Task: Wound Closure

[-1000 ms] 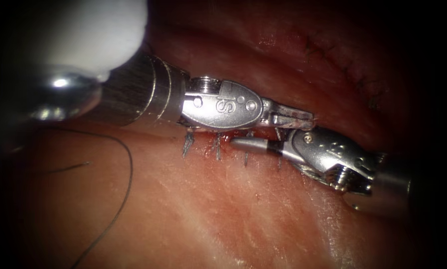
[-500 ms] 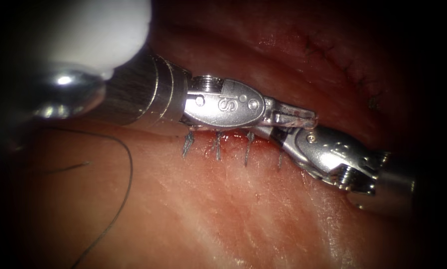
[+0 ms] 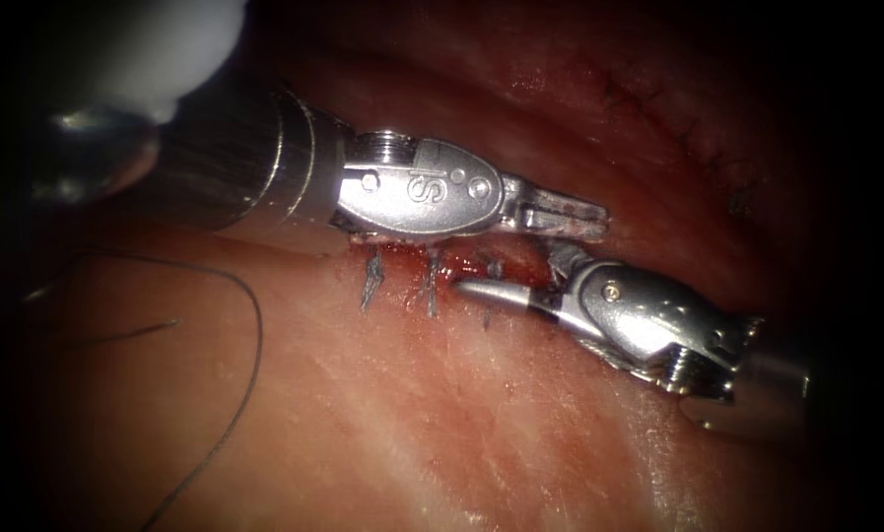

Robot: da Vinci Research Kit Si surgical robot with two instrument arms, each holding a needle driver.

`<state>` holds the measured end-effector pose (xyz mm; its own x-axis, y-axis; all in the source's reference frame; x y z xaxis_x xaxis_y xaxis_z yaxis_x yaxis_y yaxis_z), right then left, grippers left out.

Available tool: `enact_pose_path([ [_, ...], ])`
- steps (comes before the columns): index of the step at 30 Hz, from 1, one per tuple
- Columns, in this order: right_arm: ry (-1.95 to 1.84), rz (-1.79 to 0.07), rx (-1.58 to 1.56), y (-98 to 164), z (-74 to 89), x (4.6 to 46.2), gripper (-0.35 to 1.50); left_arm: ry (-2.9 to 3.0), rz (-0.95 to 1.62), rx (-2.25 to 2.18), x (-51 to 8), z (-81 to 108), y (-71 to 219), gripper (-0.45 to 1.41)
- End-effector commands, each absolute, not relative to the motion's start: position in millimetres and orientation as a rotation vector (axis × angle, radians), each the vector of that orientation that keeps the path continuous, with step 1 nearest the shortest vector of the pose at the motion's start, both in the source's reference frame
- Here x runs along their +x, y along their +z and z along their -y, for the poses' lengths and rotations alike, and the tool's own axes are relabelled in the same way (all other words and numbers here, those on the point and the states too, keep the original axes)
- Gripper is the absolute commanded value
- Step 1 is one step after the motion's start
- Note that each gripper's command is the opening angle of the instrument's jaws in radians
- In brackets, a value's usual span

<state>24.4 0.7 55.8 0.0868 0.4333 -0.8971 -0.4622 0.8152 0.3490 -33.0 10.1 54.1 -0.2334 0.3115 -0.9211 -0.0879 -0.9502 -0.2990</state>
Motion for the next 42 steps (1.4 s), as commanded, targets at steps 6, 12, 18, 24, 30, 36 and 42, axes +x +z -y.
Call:
enact_pose_path([
  [6, 0.656, -1.313, -0.001, 54, 1.2, 20.1, 1.48, 2.263, 0.231, -1.733, -30.1, -10.1, 54, -0.45],
  [12, 0.668, -1.294, -0.010, 52, 2.1, 17.1, 1.48, 2.233, 0.201, -1.738, -25.9, -10.9, 55, -0.45],
  [18, 0.671, -1.289, -0.017, 52, 2.4, 17.0, 1.48, 2.172, 0.220, -1.723, -21.9, -11.7, 56, -0.45],
  [24, 0.674, -1.287, -0.021, 52, 2.3, 17.7, 1.48, 2.201, 0.140, -1.609, -19.8, -13.4, 58, -0.45],
  [30, 0.672, -1.289, -0.025, 53, 2.8, 17.8, 1.48, 2.163, 0.125, -1.496, -18.4, -13.1, 61, -0.45],
  [36, 0.674, -1.287, -0.029, 53, 2.8, 18.4, 1.48, 2.133, 0.236, -1.352, -18.5, -11.2, 65, -0.16],
  [42, 0.675, -1.287, -0.029, 53, 2.8, 18.5, 1.48, 2.051, 0.305, -1.311, -18.6, -10.1, 66, 0.51],
])
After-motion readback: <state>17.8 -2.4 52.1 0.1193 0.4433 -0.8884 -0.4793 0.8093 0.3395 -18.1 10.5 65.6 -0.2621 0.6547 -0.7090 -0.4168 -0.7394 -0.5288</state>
